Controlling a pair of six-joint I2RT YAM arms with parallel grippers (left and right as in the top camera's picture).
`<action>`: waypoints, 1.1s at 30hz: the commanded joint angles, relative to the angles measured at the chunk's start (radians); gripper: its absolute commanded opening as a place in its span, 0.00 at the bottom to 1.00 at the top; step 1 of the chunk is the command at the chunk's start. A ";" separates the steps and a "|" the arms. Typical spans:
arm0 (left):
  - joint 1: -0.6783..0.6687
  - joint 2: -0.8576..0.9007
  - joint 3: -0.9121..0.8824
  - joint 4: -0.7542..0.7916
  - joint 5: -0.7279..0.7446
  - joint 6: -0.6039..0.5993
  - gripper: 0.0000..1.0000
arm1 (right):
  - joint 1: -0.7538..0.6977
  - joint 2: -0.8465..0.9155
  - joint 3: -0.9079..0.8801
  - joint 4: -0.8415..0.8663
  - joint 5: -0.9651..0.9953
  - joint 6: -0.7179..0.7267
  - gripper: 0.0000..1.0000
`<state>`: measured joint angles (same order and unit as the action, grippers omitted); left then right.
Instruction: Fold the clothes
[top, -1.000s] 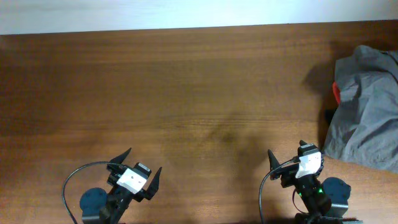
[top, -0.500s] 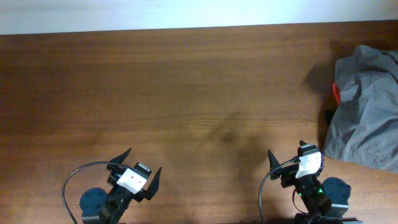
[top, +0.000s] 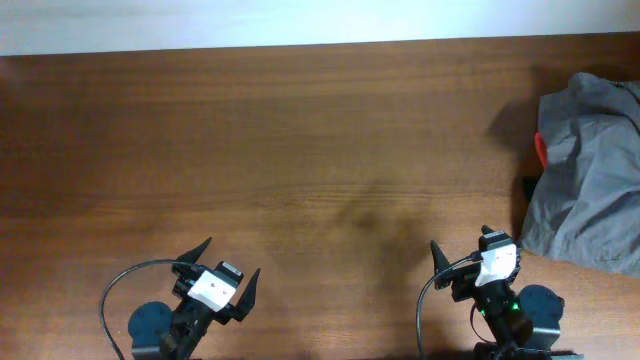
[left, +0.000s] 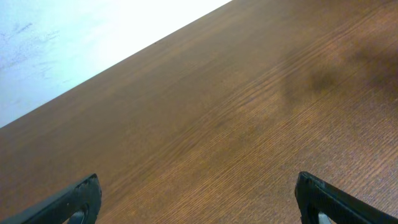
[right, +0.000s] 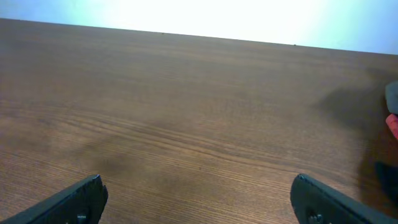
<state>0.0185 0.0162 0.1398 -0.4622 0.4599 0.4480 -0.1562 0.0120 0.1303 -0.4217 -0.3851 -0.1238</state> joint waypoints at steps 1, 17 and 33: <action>-0.005 -0.010 -0.007 0.005 -0.004 -0.012 0.99 | 0.007 0.001 -0.007 0.000 0.009 0.002 0.99; -0.005 -0.010 -0.007 0.005 -0.004 -0.012 0.99 | 0.007 0.001 -0.007 0.000 0.009 0.002 0.99; -0.005 -0.010 -0.007 0.005 -0.022 -0.012 0.99 | 0.007 0.001 -0.007 0.000 0.009 0.002 0.99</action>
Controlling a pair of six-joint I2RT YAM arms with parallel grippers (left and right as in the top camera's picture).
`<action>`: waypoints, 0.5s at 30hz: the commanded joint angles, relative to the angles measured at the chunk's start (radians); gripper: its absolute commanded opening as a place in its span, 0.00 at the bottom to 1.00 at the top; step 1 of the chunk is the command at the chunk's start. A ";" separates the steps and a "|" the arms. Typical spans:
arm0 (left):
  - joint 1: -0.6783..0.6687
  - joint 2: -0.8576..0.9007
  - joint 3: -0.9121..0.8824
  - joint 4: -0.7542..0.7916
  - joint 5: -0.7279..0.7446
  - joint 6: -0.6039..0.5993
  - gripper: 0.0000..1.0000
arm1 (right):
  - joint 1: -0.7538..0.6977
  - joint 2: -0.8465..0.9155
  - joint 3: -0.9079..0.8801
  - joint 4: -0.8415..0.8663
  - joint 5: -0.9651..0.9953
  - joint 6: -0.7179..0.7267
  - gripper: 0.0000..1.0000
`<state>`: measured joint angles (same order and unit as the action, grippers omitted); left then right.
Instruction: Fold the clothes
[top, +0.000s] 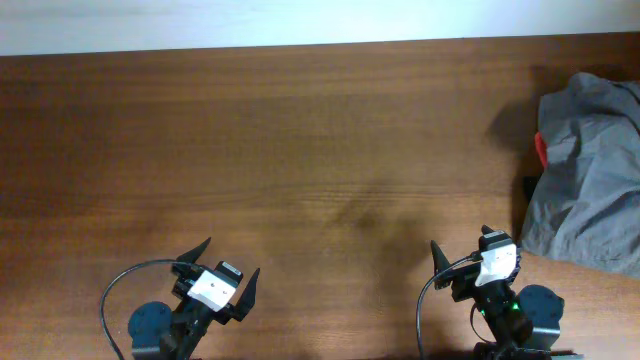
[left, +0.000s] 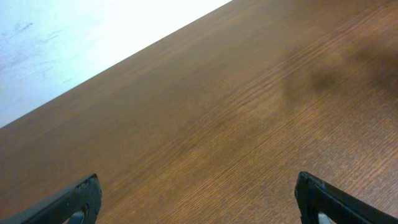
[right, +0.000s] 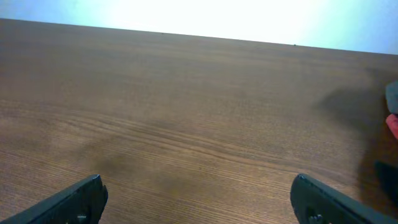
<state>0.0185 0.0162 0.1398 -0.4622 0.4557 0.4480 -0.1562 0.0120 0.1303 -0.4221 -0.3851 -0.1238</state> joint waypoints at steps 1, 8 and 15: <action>-0.005 -0.010 -0.007 0.005 -0.018 -0.012 0.99 | 0.007 0.001 -0.007 0.000 0.009 0.002 0.99; -0.005 -0.010 -0.007 0.013 -0.024 0.002 0.99 | 0.007 0.001 -0.007 0.102 -0.170 0.092 0.99; -0.005 -0.010 -0.007 0.226 0.112 0.037 0.99 | 0.007 0.001 -0.007 0.144 -0.370 0.246 0.99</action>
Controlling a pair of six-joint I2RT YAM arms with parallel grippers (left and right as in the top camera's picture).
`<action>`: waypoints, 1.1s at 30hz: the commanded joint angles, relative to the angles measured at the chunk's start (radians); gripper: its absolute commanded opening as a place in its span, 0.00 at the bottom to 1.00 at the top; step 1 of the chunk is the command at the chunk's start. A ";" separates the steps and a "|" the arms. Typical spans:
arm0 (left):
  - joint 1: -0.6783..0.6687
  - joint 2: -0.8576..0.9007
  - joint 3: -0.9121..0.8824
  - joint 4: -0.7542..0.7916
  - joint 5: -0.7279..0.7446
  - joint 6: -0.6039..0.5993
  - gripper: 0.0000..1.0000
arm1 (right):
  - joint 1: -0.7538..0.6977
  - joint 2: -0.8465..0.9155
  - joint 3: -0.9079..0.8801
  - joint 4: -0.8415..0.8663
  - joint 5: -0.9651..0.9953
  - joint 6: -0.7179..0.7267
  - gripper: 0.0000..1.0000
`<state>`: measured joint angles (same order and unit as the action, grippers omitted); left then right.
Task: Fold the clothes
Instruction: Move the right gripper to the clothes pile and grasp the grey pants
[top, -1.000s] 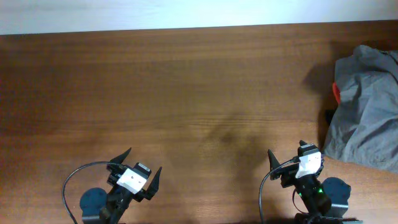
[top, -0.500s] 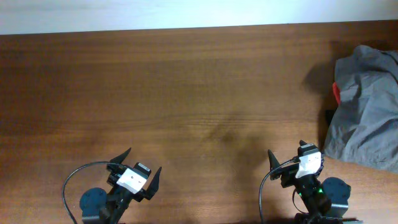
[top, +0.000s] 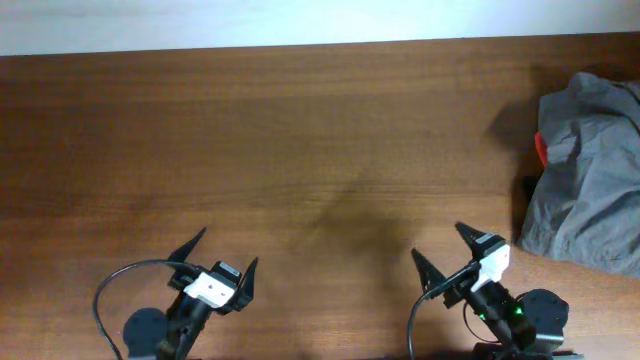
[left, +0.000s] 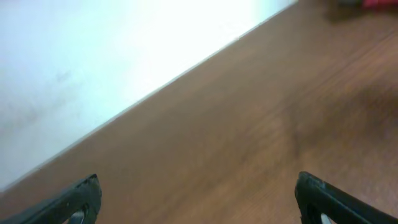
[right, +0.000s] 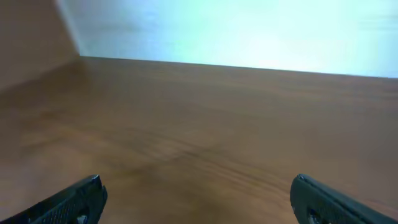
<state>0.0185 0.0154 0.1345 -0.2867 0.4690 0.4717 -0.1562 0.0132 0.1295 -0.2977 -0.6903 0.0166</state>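
A crumpled grey garment (top: 590, 175) lies in a heap at the table's right edge, with a bit of red (top: 541, 150) showing on its left side. My left gripper (top: 220, 255) stands open at the front left, nothing between its fingers (left: 74, 199). At the front right my right gripper (top: 441, 247) is open too and empty, left of the heap. Neither wrist view shows the grey garment; a red sliver (left: 379, 4) sits at the top right of the left wrist view.
The brown wooden table (top: 300, 150) runs across the whole view, its far edge meeting a white wall (top: 300, 20). A small dark object (top: 527, 187) lies against the garment's left side. Both arm bases sit at the near edge.
Both grippers have shifted and turned: the right one now points toward the upper left, away from the garment. Both wrist views have tilted up toward the wall. The garment has not moved.
At both earlier moments the arms rested open at the near edge, unchanged, with the grey heap at the right. By now both grippers have lifted and turned a little, still open and empty.
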 joint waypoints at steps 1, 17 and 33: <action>-0.006 -0.009 -0.002 0.059 0.103 0.006 0.99 | 0.007 0.000 -0.006 0.034 -0.051 0.134 0.99; -0.005 0.787 0.801 -0.130 0.021 -0.322 0.99 | 0.006 0.809 0.893 -0.503 0.272 0.199 0.99; -0.006 1.244 1.219 -0.536 0.199 -0.351 0.99 | -0.380 1.202 1.120 -0.778 0.602 0.406 0.99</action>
<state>0.0170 1.2648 1.3346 -0.8200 0.5541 0.1299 -0.4141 1.2282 1.2278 -1.0733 -0.2066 0.3595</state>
